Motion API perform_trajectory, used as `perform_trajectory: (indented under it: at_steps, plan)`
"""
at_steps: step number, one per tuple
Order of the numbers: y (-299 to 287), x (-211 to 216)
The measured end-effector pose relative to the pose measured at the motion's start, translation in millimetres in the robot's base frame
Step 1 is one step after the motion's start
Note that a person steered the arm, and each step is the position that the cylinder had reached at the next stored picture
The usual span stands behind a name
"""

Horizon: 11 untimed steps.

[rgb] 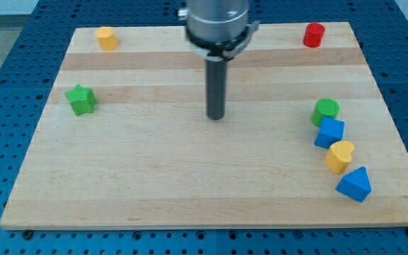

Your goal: Push the green star towards the center of the board

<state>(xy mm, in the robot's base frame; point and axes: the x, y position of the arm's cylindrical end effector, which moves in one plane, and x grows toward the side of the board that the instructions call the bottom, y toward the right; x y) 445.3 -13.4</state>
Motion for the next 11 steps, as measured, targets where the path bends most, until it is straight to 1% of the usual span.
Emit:
perform_trajectory:
  at_steps: [2,4,5,6,8,9,11]
  plan:
    - [-109.4,38.7]
    - [-213.7,39.1]
    - [-256.2,36.0]
    - [-285.2,22.5]
    - [-290.9,-17.6]
    - [-280.5,-30.6]
    - [-232.3,-37.0]
